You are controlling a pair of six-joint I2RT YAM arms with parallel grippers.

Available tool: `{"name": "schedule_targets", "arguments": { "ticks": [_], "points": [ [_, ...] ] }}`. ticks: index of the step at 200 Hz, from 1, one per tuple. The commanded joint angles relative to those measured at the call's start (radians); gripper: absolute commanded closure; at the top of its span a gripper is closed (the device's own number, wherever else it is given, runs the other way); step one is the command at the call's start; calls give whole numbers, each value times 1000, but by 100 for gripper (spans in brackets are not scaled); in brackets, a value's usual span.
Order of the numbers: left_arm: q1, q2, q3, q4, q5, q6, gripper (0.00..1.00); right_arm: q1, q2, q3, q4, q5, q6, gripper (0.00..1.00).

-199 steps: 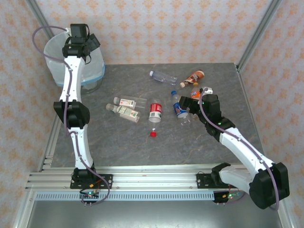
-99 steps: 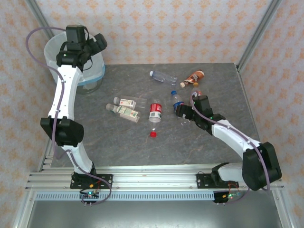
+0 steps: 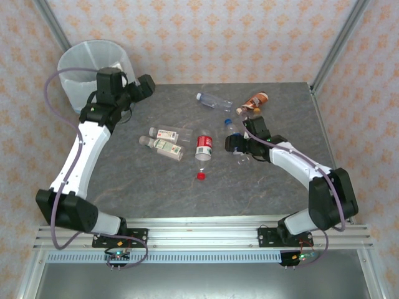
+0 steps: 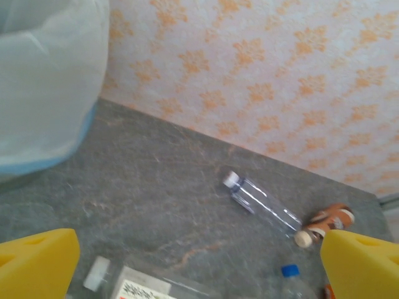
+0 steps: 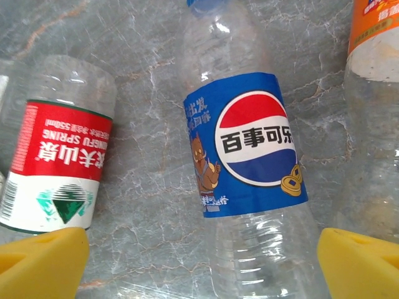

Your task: Put the plastic bottles in the bin

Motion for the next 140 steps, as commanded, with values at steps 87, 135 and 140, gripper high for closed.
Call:
{"name": "schedule_targets", "arguments": {
  "ticks": [87,135,140],
  "points": [
    [-12,-287,-375,153,-13,8,0,5,215,145,-222,88,-41,9],
    [-11,-321,-435,143,-25,10,0,9,278,153,-168,103,-67,16],
    [-12,-322,-439,139,-27,10,0,8,284,154,-165,101,-75,16]
  ]
}}
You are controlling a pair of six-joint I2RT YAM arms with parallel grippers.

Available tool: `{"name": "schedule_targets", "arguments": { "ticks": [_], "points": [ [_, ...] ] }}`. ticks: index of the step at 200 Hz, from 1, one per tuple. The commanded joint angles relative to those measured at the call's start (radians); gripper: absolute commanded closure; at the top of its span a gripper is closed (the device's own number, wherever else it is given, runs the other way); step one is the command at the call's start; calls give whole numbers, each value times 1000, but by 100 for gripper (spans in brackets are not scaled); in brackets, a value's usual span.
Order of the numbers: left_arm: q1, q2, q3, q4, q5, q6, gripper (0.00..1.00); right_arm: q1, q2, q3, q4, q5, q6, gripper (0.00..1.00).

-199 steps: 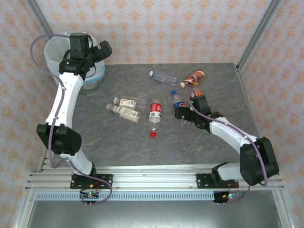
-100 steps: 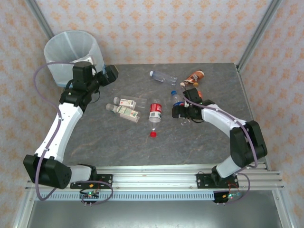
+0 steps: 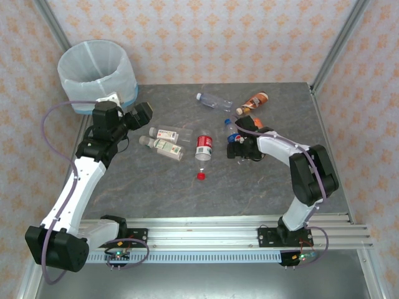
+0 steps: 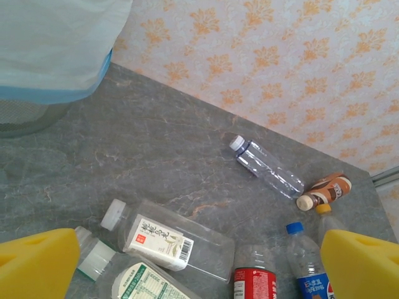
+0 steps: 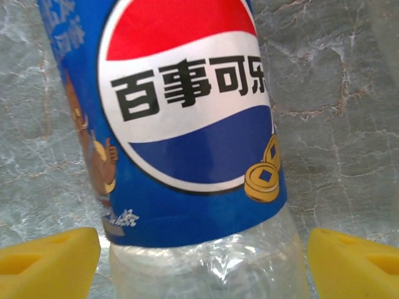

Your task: Put the plastic bottles in the bin

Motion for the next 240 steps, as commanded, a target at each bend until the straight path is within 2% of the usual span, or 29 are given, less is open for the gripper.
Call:
{"name": "schedule_targets", "arguments": {
  "ticks": [1,54,96,139,174,199,240],
  "points": [
    [-7,-22,-24,14,-33,25,0,7,30,29,13,31,-30,16],
    [-6,-11,-40,-13,-15,45,0,8,64,33,28,57,-52,16],
    [-6,5,-61,28,25,14,0,7,88,37,44,77,-39,16],
    [-7,35,-48,49,50,-10,0,9,141,65,60,101,-42,24],
    [-6,70,-38,55,91,-34,0,9,148,69,80,76,-51,36],
    [-7,93,-49,89,137,-86,0,10,106,43,109,75,-47,38],
    [-22,111,-44,105,227,-97,0,10,-8,-20,190,30,-42,43]
  ]
}}
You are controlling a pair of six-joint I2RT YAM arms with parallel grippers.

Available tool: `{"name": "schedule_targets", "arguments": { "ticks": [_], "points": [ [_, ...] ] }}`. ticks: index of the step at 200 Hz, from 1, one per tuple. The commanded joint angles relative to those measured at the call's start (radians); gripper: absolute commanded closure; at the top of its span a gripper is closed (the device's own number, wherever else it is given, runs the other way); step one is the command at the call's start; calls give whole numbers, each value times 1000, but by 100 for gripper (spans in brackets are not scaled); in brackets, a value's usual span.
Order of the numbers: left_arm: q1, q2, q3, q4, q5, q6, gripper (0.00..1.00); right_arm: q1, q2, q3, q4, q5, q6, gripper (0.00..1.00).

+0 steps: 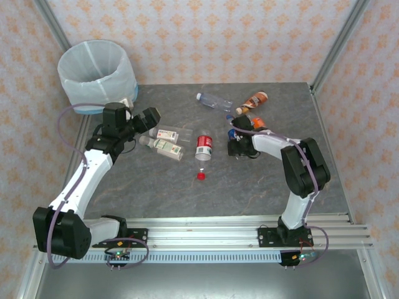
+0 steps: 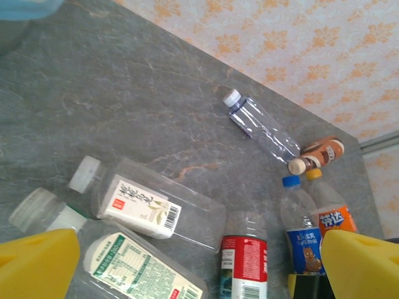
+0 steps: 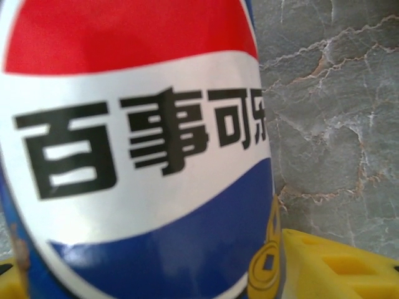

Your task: Put the plastic bottles in the bin

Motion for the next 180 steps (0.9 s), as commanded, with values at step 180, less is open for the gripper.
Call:
{"name": "schedule_targets", "arguments": {
  "ticks": [180],
  "points": [
    [-243,180,28,347,199,-95,0,30,-440,-259,474,-332,113,49]
  ]
}}
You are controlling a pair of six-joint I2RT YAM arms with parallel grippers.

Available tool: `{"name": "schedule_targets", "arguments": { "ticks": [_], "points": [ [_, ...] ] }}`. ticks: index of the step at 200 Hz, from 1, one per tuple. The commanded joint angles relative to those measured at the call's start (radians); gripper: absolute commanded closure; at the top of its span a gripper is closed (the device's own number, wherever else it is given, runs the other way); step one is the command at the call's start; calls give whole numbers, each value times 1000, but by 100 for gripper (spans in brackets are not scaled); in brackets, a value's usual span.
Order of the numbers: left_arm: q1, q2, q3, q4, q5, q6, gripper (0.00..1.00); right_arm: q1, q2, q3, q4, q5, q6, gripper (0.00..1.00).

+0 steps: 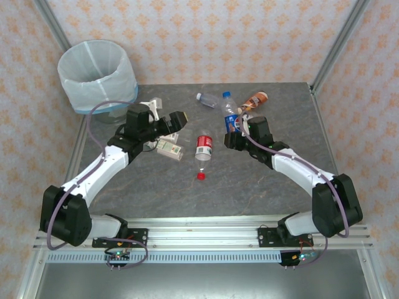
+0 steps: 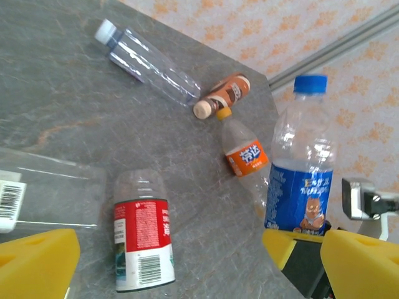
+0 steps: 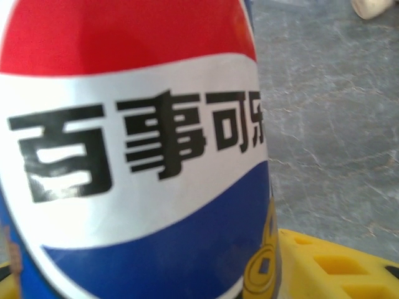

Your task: Put the plastic bottles in the bin

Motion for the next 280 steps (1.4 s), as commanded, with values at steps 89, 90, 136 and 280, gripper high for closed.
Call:
{"name": "schedule_targets", "arguments": {
  "ticks": [89,90,136,280],
  "points": [
    [-129,267,240,222,81,-52,0,118,66,118,194,-211,-1,49],
    [-130,269,241,221,81,-51,0,118,66,120,195,-213,0,49],
    [-131,305,273,235,41,-73,0,120,103,165,224,-283,0,50],
    [-94,337,363,259,137,-52,29,122,81,134,277,-370,26,49]
  ]
}}
